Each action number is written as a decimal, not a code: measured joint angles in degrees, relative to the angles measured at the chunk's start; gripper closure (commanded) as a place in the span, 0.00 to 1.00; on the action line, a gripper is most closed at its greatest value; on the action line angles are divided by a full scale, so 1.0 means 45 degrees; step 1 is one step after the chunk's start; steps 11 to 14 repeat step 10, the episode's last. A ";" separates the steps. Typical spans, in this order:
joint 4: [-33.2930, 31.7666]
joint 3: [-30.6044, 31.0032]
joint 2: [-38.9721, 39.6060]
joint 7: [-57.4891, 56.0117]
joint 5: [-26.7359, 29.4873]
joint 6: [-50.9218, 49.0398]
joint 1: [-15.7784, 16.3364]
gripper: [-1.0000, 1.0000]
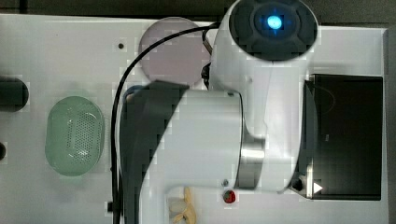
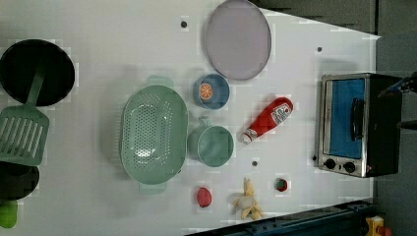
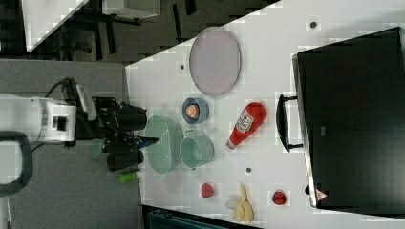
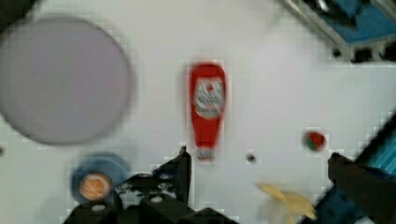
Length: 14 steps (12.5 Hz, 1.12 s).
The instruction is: Pick Ketchup from oven and place it on table.
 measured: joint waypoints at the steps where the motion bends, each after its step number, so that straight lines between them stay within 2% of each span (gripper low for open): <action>1: -0.0087 0.0054 0.0033 0.0091 0.0242 0.0332 0.0086 0.00; 4: 0.0037 0.0275 -0.0374 0.0166 -0.0156 0.0430 0.0261 0.00; 6: 0.0298 0.0512 -0.0443 0.0353 0.0244 0.0198 0.0219 0.00; 9: 0.0236 0.0143 -0.0492 0.0364 -0.0144 0.0141 0.0404 0.00; 14: 0.0274 0.0087 -0.0520 0.0404 0.0065 0.0123 0.0294 0.00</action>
